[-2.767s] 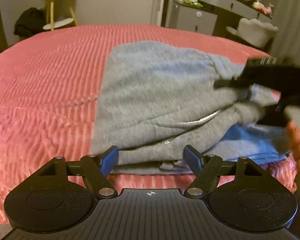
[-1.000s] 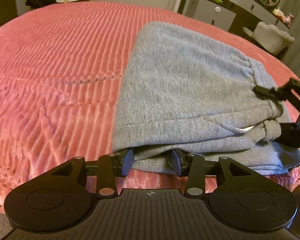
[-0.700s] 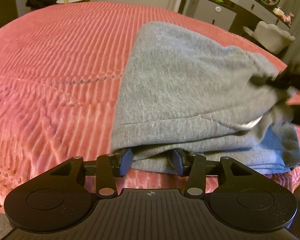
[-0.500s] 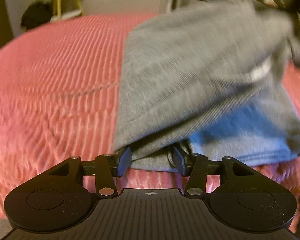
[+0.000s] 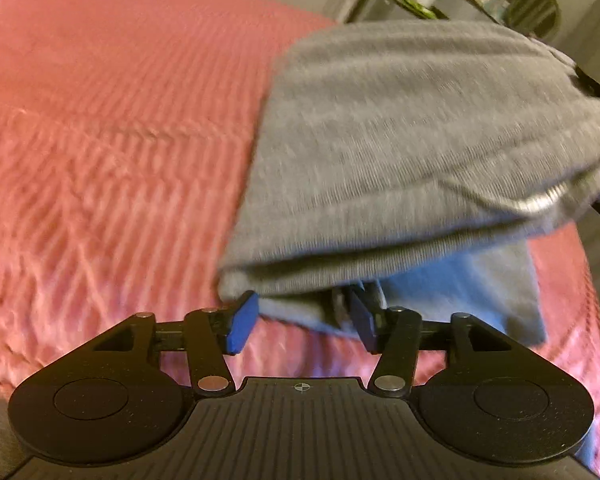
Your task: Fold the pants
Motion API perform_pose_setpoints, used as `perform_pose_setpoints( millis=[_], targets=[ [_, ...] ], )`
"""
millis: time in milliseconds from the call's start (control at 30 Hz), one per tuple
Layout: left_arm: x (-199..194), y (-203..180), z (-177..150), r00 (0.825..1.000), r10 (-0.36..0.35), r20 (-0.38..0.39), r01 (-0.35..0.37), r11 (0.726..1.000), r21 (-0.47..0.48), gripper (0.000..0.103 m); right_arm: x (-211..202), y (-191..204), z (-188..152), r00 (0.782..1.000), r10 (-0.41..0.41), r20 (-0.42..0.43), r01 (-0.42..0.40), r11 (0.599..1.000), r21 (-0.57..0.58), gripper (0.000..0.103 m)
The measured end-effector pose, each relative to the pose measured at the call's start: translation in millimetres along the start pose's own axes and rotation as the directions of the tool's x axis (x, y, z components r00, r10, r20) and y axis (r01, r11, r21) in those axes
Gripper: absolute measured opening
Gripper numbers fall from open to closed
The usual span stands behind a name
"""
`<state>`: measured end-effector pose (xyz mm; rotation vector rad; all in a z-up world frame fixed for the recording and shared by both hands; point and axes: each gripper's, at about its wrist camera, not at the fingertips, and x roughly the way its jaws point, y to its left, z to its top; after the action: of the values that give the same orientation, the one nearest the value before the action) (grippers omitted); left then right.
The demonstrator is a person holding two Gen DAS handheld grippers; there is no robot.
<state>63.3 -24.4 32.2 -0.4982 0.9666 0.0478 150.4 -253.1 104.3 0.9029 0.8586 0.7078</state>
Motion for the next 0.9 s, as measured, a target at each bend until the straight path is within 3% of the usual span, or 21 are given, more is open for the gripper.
perform_pose_setpoints(
  millis=[100, 167, 267, 367, 433, 567, 633, 733, 833, 900],
  targets=[
    [-10, -1, -3, 0.986, -0.166, 0.017, 0.166, 0.986, 0.018, 0.068, -6, -5, 1, 1.0, 0.012, 0.015, -0.012, 1.0, 0.011, 0.04],
    [-17, -4, -4, 0.98, -0.191, 0.05, 0.188, 0.981, 0.05, 0.074, -8, -10, 2, 1.0, 0.011, 0.016, -0.011, 1.0, 0.012, 0.04],
    [-16, -5, -5, 0.995, -0.028, 0.095, 0.023, 0.998, 0.052, 0.073, -8, -13, 0, 1.0, 0.009, 0.023, -0.009, 1.0, 0.011, 0.04],
    [-11, -9, -6, 0.996, 0.041, 0.073, -0.046, 0.996, 0.079, 0.072, -11, -17, 1, 0.999, 0.014, 0.039, -0.016, 0.999, 0.032, 0.04],
    [-10, -21, -9, 0.993, 0.078, 0.089, -0.092, 0.981, 0.168, 0.071, -13, -22, 3, 0.999, 0.019, 0.05, -0.021, 0.999, 0.042, 0.04],
    [-4, -49, -23, 0.979, 0.145, 0.142, -0.186, 0.922, 0.341, 0.071, -24, -29, 6, 0.996, 0.035, 0.077, -0.041, 0.996, 0.078, 0.04],
    [0, -49, -22, 0.975, 0.166, 0.145, -0.207, 0.919, 0.337, 0.067, -31, -31, 8, 0.995, 0.043, 0.088, -0.051, 0.995, 0.091, 0.04],
    [-7, -36, -15, 0.97, 0.183, 0.159, -0.219, 0.943, 0.25, 0.066, -41, -36, 10, 0.993, 0.054, 0.109, -0.065, 0.993, 0.101, 0.04],
    [-19, -26, -11, 0.977, 0.128, 0.169, -0.158, 0.972, 0.174, 0.07, -53, -46, 14, 0.989, 0.055, 0.136, -0.072, 0.99, 0.123, 0.04],
    [-12, -27, -6, 0.979, 0.143, 0.145, -0.167, 0.971, 0.171, 0.07, -59, -55, 16, 0.988, 0.046, 0.145, -0.066, 0.988, 0.139, 0.04]
  ],
)
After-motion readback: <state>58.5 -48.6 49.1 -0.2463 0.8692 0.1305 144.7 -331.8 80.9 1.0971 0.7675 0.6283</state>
